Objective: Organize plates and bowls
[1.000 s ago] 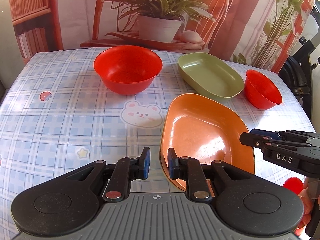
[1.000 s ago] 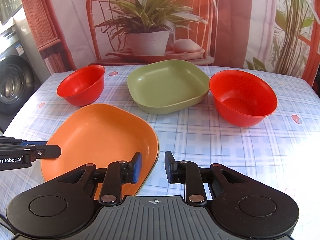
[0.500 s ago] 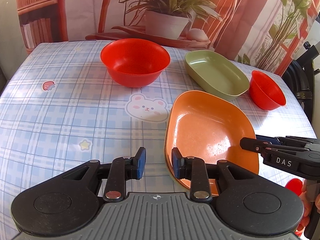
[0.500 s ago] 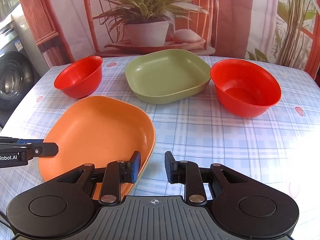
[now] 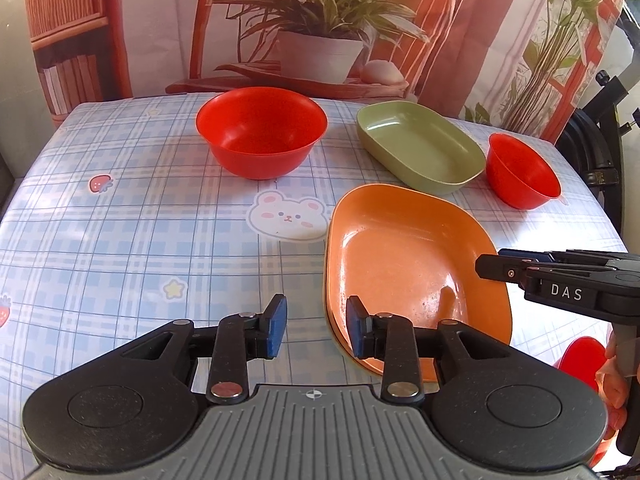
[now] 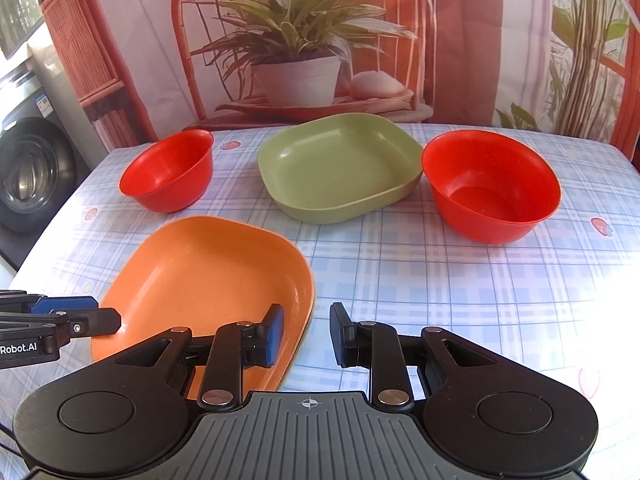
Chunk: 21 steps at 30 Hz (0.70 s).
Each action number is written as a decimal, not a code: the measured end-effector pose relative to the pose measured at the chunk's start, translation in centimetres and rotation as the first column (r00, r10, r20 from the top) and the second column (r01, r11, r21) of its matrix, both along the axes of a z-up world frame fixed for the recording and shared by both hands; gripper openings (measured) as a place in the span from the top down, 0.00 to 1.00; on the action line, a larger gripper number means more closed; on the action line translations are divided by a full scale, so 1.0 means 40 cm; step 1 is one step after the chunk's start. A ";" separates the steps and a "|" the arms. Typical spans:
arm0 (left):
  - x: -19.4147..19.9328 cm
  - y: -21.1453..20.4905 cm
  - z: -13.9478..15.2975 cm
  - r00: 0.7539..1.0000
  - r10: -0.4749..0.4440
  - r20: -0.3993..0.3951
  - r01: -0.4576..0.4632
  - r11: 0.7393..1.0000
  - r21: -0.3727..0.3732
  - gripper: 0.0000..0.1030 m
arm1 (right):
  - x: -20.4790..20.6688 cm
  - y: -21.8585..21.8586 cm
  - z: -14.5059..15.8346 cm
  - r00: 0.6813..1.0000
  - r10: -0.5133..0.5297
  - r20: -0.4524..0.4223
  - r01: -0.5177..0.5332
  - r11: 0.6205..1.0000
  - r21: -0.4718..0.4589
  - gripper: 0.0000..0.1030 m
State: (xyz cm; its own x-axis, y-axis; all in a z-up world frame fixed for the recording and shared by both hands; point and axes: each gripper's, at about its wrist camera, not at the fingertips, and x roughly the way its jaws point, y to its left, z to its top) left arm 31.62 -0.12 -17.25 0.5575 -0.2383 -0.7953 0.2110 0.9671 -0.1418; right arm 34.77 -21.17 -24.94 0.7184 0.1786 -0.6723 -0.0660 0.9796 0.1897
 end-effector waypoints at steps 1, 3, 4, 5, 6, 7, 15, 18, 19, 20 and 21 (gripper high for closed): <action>0.000 0.005 0.006 1.000 0.004 0.000 -0.004 1.000 -0.010 0.65 | -0.001 -0.002 0.005 1.000 0.000 0.009 0.000 1.000 0.005 0.77; 0.002 0.016 0.020 1.000 0.014 0.009 -0.014 1.000 -0.024 0.65 | -0.002 -0.010 0.018 1.000 -0.002 0.026 0.002 1.000 0.016 0.77; 0.004 0.021 0.029 1.000 0.018 0.017 -0.018 0.999 -0.028 0.65 | -0.001 -0.017 0.026 0.999 -0.003 0.036 0.003 1.000 0.020 0.77; 0.007 0.026 0.041 0.999 0.022 0.027 -0.021 0.999 -0.031 0.65 | 0.000 -0.021 0.031 0.999 -0.004 0.042 0.004 1.000 0.020 0.77; 0.011 0.028 0.052 0.999 0.024 0.040 -0.022 0.999 -0.035 0.65 | 0.003 -0.029 0.040 0.999 -0.007 0.051 0.006 1.000 0.020 0.77; 0.015 0.029 0.067 0.998 0.023 0.055 -0.021 0.999 -0.041 0.65 | 0.008 -0.038 0.049 0.998 -0.009 0.060 0.008 1.000 0.021 0.77; 0.116 -0.019 0.157 0.993 -0.017 0.117 0.027 0.996 -0.081 0.65 | 0.064 -0.114 0.121 0.989 -0.048 0.141 0.049 0.999 -0.002 0.77; 0.174 -0.068 0.148 0.994 -0.035 0.105 0.044 0.995 -0.088 0.65 | 0.093 -0.134 0.133 0.987 -0.050 0.155 0.052 0.999 -0.006 0.77; 0.193 -0.088 0.141 0.994 -0.045 0.100 0.053 0.995 -0.082 0.65 | 0.107 -0.136 0.136 0.986 -0.045 0.160 0.048 0.999 -0.015 0.77; 0.211 -0.105 0.135 0.994 -0.053 0.093 0.060 0.995 -0.077 0.65 | 0.119 -0.138 0.138 0.985 -0.039 0.165 0.044 0.999 -0.024 0.77; 0.232 -0.125 0.121 0.995 -0.058 0.084 0.064 0.995 -0.071 0.65 | 0.135 -0.140 0.139 0.985 -0.032 0.169 0.038 0.999 -0.035 0.77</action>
